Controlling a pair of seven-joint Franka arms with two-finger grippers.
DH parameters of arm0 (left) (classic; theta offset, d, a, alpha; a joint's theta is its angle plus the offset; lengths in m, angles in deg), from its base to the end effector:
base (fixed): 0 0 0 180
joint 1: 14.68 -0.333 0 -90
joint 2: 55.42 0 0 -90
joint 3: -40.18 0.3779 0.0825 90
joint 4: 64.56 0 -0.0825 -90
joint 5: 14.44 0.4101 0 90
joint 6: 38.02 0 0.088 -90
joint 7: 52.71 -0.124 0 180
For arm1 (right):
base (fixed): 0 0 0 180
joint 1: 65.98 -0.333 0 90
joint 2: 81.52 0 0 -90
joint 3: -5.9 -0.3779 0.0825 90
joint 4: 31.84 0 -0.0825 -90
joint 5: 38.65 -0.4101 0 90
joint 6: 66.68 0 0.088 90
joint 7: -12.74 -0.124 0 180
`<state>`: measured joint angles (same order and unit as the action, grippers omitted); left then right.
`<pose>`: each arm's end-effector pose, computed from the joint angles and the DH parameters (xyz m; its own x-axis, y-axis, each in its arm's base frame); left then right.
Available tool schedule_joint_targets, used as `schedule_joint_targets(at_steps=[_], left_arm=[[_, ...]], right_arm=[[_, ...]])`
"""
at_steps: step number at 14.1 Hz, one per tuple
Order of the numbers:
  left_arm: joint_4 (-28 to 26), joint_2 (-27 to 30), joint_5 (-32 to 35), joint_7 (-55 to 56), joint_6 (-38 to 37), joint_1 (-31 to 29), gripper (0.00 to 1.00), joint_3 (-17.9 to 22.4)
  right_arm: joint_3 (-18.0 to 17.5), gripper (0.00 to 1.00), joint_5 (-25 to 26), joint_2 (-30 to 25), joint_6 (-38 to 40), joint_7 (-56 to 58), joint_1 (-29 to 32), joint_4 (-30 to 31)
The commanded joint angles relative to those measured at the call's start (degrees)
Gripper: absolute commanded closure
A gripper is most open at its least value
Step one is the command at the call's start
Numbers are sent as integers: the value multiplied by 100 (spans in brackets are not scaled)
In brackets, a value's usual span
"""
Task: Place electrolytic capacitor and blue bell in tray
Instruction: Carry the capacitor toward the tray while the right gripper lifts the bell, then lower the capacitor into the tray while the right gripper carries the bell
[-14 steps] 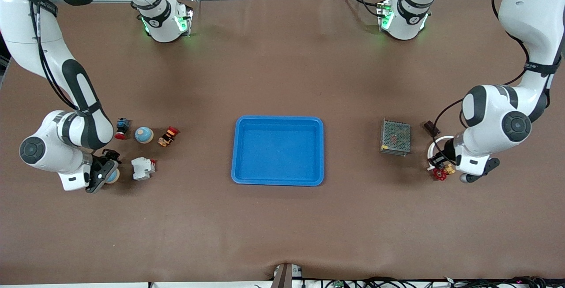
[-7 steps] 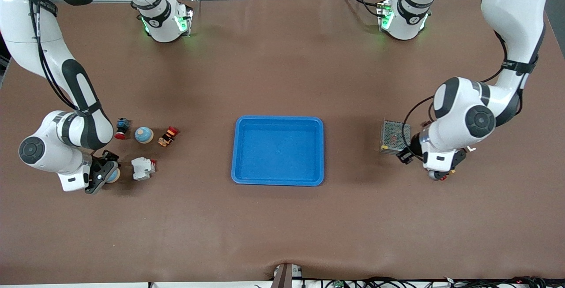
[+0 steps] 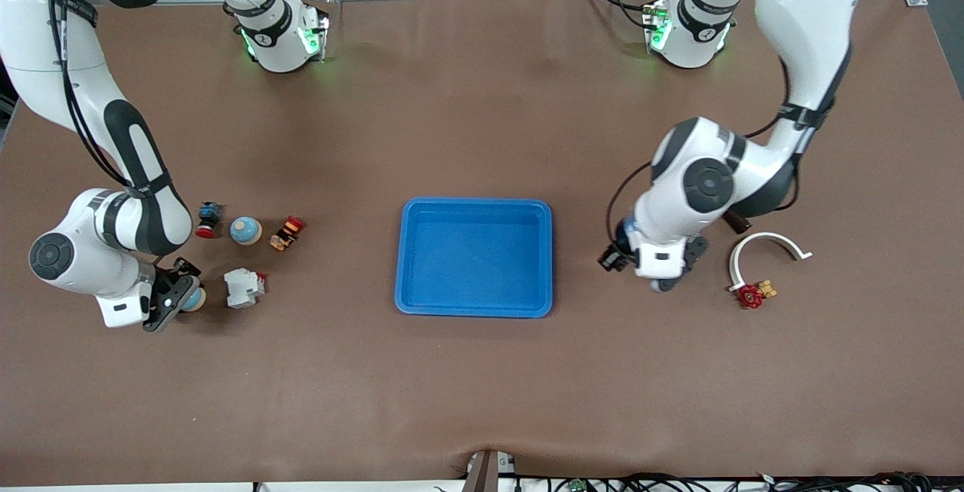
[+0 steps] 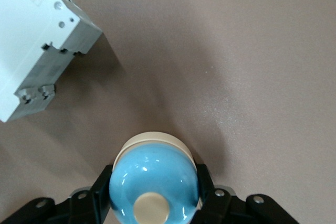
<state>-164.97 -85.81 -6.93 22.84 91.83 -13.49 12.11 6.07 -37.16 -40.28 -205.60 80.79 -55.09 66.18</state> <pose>0.6438 -0.3094 0.3233 0.7029 0.7013 -0.1187 0.7109 -0.6984 0.0832 0.7150 -0.1399 0.1814 0.5275 0.8493 -0.0198 0.8495 -0.5276 0.0014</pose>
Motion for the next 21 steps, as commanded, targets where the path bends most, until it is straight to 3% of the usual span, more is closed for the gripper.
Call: schedule_joint_targets(at_steps=[1, 7, 15, 18, 21], left_arm=[[478, -379, 75, 442, -127, 345, 100, 48], [1102, -924, 110, 1452, -91, 1118, 100, 179], [1296, -1241, 110, 2315, -48, 2042, 100, 786], [1296, -1329, 145, 2456, -21, 2113, 100, 812], [1305, -1435, 154, 2456, 84, 2165, 100, 821]], right_arm=[[-201, 52, -26, -19, 154, 7, 80, -89], [-219, 53, -26, -107, 1920, -360, -140, -1275], [-228, 56, -34, -1082, 3652, -3241, -1035, -1364], [-219, 56, -700, -1337, 4118, -4655, -1387, -1364], [-219, 56, -799, -1443, 4145, -5676, -1800, -1337]])
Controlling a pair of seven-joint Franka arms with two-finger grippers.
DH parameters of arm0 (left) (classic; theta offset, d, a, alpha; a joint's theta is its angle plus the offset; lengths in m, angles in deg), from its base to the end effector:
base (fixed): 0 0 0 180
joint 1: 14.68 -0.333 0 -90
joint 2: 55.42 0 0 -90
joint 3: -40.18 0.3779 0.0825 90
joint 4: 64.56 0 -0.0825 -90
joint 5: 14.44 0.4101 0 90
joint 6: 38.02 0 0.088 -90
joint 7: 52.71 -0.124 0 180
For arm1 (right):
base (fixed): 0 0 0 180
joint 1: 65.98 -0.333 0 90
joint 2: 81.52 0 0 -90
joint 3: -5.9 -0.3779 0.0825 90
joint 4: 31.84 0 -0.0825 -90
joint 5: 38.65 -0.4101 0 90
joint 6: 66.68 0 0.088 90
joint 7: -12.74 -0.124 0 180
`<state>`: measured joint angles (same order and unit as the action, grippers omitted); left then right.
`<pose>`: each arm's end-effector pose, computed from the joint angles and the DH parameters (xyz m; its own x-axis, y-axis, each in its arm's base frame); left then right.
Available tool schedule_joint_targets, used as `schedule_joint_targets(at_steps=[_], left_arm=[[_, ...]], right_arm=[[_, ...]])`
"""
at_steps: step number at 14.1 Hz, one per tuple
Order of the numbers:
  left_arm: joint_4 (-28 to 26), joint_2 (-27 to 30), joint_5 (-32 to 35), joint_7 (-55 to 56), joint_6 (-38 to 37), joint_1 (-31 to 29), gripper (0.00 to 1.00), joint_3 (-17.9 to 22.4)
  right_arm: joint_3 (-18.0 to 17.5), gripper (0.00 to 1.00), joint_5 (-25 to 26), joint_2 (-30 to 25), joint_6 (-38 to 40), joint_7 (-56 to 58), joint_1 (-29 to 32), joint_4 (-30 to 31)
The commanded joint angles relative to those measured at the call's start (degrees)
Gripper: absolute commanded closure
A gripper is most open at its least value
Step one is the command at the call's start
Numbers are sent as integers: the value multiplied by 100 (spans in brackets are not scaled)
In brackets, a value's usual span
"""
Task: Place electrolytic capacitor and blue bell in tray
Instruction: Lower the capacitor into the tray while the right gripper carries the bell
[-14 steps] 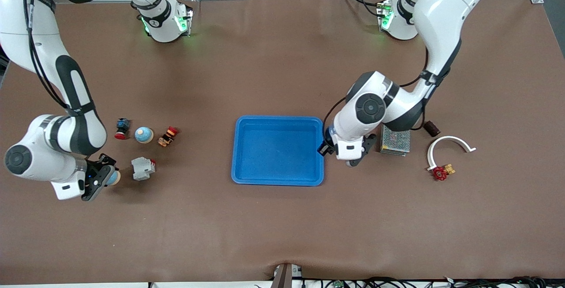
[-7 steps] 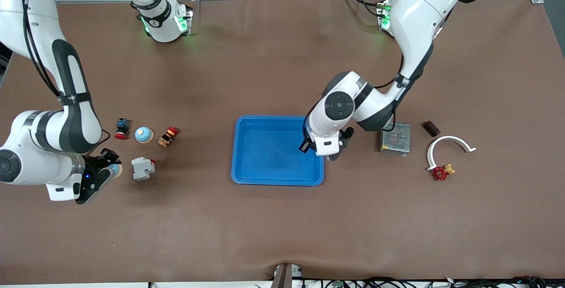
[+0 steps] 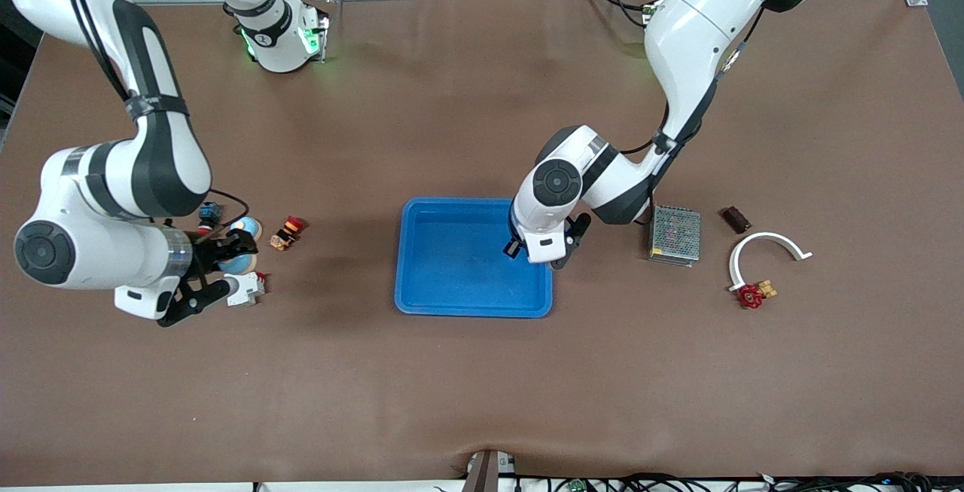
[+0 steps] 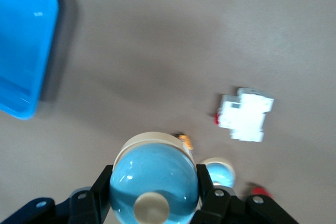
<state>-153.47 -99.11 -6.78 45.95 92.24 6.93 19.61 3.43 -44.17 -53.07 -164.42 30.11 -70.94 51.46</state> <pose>0.6008 -0.4744 0.2321 0.5403 0.8294 -0.1422 0.8368 -0.5473 -0.0127 0.7129 0.0984 0.4100 0.8934 0.4030 -0.1987 0.3717 -0.9113 -0.1772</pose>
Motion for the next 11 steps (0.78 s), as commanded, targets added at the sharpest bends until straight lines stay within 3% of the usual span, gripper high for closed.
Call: schedule_joint_targets(at_steps=[1, 3, 5, 11], left_arm=[[147, -148, 139, 144, 52, 141, 91, 71], [155, -184, 139, 249, 96, 141, 62, 80], [147, -184, 157, 320, 254, 132, 0, 80], [331, 97, 201, 294, 176, 36, 0, 149]], right_arm=[[45, 56, -98, -199, 28, -1064, -381, 134], [45, 56, -98, -244, -16, -2065, -803, 134], [45, 56, -98, -235, -112, -2858, -1198, 134], [53, 56, -397, -156, -858, -4511, -2016, 213]])
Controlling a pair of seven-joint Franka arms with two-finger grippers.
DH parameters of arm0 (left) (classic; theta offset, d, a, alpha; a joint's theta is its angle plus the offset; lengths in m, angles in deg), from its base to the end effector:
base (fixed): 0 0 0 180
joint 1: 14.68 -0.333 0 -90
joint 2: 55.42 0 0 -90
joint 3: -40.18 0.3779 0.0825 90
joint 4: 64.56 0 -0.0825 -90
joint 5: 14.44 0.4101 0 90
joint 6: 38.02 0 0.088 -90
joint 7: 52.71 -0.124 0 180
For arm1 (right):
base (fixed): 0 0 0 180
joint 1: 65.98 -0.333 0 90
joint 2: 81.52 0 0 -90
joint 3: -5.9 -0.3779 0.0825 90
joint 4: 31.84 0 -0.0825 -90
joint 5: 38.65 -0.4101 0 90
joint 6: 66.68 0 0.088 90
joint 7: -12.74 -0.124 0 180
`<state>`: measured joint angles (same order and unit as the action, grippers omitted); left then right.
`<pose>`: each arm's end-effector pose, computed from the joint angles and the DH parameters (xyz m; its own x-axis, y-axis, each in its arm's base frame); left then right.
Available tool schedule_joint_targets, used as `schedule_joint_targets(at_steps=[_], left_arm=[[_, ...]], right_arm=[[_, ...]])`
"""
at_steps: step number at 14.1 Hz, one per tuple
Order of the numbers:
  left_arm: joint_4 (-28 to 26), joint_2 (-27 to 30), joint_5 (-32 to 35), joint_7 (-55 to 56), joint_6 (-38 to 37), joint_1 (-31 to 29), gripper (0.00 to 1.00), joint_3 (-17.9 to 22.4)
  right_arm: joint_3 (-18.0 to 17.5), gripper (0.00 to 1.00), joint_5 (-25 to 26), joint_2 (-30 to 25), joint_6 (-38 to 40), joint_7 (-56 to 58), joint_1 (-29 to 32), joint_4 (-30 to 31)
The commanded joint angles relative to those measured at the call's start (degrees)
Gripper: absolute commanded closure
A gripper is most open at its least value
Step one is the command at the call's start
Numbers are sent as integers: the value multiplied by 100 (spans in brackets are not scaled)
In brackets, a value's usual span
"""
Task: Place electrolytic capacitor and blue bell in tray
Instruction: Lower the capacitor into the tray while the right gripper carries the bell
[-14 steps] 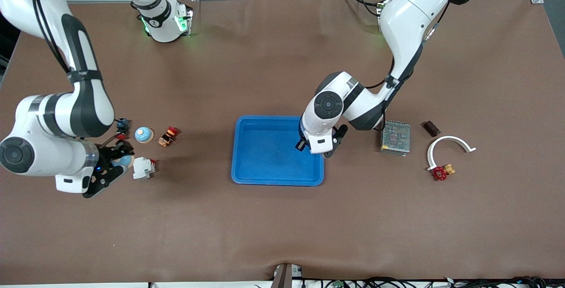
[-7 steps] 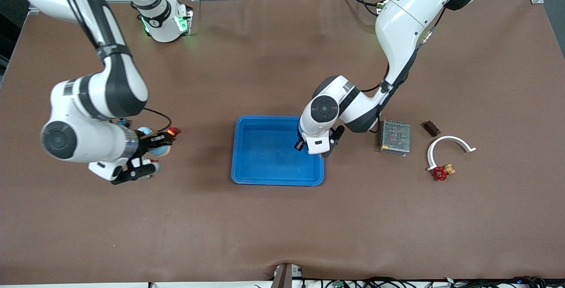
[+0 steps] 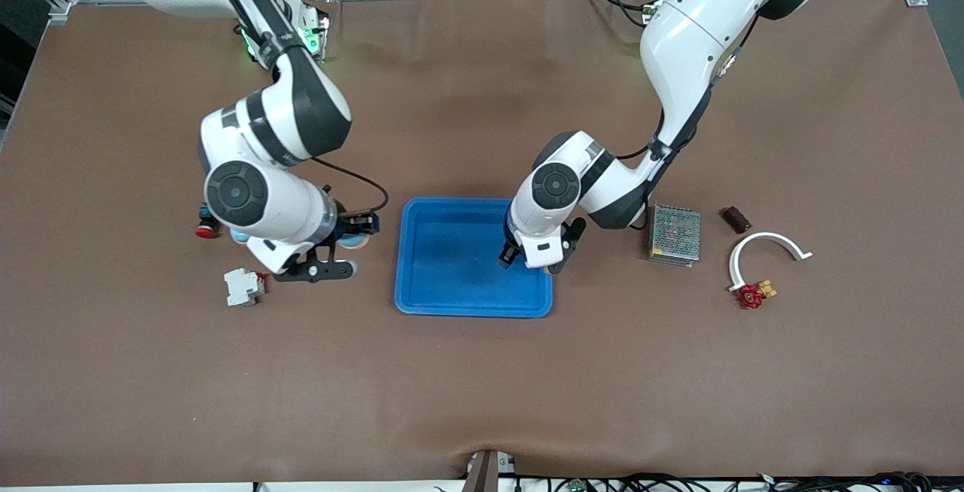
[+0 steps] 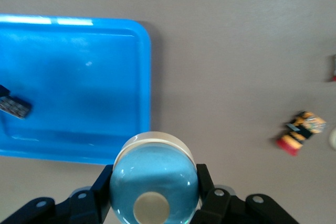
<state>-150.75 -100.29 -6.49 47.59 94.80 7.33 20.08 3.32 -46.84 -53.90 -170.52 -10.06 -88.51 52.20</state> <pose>0.6186 -0.4817 0.2408 0.5128 0.8456 -0.1480 0.8579 -0.5111 0.0525 0.6579 0.3178 0.4216 0.9823 0.0013 -0.1871 -0.0154 -0.9961 -0.0874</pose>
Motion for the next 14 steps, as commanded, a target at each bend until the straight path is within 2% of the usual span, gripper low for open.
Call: schedule_joint_targets(at_steps=[1, 5, 11, 14], left_arm=[[102, 363, 172, 112, -133, -13, 0, 181], [146, 908, 207, -677, -729, -74, 0, 542], [76, 1647, 216, -2284, -1889, -785, 0, 560], [50, 1928, 216, -3242, -2444, -1216, 0, 560]], right_arm=[[65, 56, -130, -55, -433, -706, -374, 192], [74, 56, -87, 15, -1470, -1279, -831, 701], [83, 56, -60, 138, -2481, -1297, -1051, 1439], [83, 56, -60, 331, -2886, -1411, -1218, 1607]])
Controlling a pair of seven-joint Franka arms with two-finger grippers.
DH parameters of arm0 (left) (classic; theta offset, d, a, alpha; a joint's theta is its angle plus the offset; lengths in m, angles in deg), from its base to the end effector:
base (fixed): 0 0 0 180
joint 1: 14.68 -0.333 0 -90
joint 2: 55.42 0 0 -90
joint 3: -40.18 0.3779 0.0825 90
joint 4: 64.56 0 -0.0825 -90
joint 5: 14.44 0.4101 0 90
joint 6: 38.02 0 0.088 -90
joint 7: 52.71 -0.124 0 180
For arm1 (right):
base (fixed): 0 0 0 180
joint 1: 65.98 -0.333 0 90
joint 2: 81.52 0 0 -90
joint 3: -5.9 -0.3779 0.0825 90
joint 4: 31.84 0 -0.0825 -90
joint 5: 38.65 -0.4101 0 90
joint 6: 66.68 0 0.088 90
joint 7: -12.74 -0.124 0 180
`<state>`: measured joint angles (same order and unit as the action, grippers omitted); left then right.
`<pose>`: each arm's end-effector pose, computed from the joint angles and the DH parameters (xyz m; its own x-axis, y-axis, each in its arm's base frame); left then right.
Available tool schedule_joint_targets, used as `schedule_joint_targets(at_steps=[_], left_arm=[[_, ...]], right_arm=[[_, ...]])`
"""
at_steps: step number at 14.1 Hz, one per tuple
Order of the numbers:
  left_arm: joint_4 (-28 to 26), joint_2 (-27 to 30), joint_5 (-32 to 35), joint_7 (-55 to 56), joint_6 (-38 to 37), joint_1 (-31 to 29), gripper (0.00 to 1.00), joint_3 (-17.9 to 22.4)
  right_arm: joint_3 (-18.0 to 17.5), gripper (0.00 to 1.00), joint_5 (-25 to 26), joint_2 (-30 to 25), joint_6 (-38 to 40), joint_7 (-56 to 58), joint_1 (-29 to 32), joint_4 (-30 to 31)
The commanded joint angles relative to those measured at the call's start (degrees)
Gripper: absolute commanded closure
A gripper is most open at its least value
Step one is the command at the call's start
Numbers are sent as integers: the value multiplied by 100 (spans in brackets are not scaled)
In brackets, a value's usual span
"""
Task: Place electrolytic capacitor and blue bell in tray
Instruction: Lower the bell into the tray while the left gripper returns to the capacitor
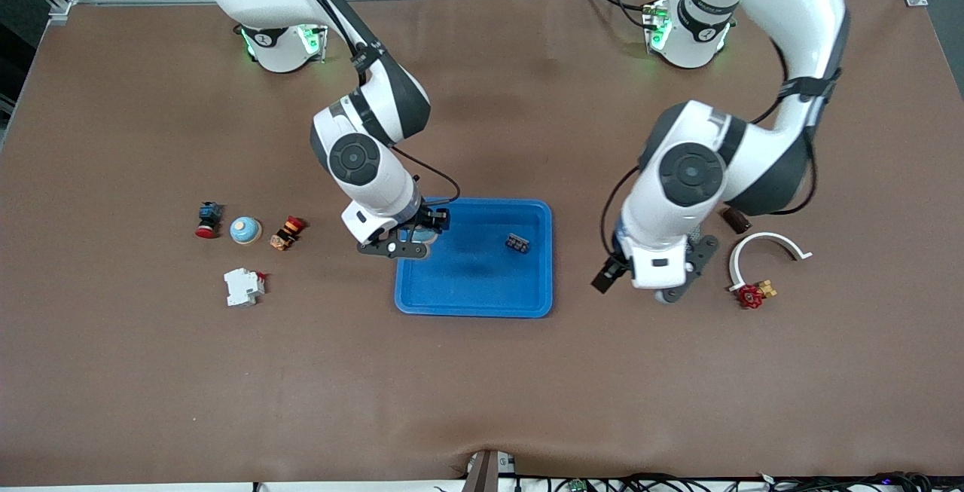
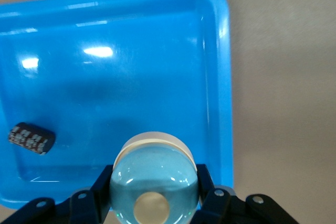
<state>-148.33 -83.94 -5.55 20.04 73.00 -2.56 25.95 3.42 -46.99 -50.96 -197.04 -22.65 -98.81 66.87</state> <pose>0.6899 -0.2902 0.4290 0.7093 0.7045 0.0236 0.7049 -0.7092 -0.0143 0.5894 0.4197 0.2992 0.9930 -0.0966 -0.0678 -0.1040 -0.9878 -0.1163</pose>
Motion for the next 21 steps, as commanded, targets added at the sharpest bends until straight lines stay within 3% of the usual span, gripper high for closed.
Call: schedule_joint_targets(at_steps=[1, 6, 11, 16, 21], left_arm=[[-262, 372, 122, -795, -352, -367, 0, -18], [-692, 593, 131, -1965, -458, -1202, 0, -27], [-1053, 768, 227, -2660, -458, -1826, 0, -27], [-1580, 1041, 280, -3188, -450, -2134, 0, -35], [-1704, 971, 280, -3663, -406, -2477, 0, -35]], right_arm=[[81, 56, -27, 125, -313, -196, -259, 140], [116, 56, 8, 477, -648, -319, -400, 149], [169, 56, 544, 688, -841, -837, -505, 149], [204, 56, 589, 803, -947, -882, -567, 149], [204, 55, 589, 812, -956, -882, -567, 149]])
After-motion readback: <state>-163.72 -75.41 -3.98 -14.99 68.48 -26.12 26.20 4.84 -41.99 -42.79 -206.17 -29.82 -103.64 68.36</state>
